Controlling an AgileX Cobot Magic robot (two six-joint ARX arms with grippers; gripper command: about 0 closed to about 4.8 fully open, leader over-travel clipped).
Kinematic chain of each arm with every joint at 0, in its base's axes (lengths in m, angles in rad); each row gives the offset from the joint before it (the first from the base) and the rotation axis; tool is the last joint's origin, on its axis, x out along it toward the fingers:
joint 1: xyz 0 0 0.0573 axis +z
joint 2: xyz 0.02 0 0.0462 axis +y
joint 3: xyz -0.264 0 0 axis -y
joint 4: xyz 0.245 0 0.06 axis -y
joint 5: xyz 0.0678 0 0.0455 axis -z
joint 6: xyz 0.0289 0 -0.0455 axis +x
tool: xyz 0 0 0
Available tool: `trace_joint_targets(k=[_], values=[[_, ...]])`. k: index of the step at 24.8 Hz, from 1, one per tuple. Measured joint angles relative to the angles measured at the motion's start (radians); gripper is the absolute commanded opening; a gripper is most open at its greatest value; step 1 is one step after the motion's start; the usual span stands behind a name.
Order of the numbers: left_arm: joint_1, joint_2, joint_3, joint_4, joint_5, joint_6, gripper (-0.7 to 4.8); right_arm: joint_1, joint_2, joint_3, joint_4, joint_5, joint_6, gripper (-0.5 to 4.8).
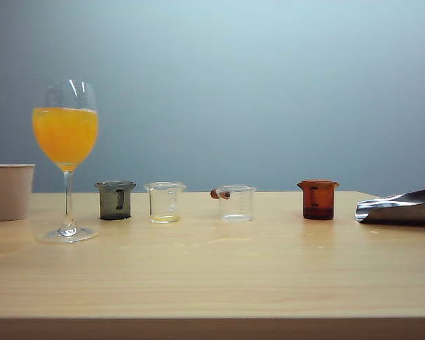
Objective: Pick up the fourth measuring cup from the left, pour the grenadine inside into the goblet, and finally put the measuring cup back in its original place.
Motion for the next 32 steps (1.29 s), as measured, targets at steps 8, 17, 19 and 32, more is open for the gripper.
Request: trace_joint_targets(k=[8,17,19,32], values=[[0.0,0.0,0.001,0.0,-0.001,0.0,-0.05,0.0,0.0,0.0,-0.007,0.001,-0.037,-0.05],[-0.001,0.011,0.204,-0.026,-0.071,-0.089,-0.05,0.0,0.035,0.198,-0.006,0.042,0.024,-0.05],[-0.001,0.06,0.304,-0.091,-0.071,-0.091,-0.05,0.0,0.118,0.295,-0.033,0.041,0.028,-0.05],[-0.152,0.574,0.698,-0.129,0.076,-0.034,-0.05,0.269,0.753,0.609,0.175,0.138,0.031,-0.04]])
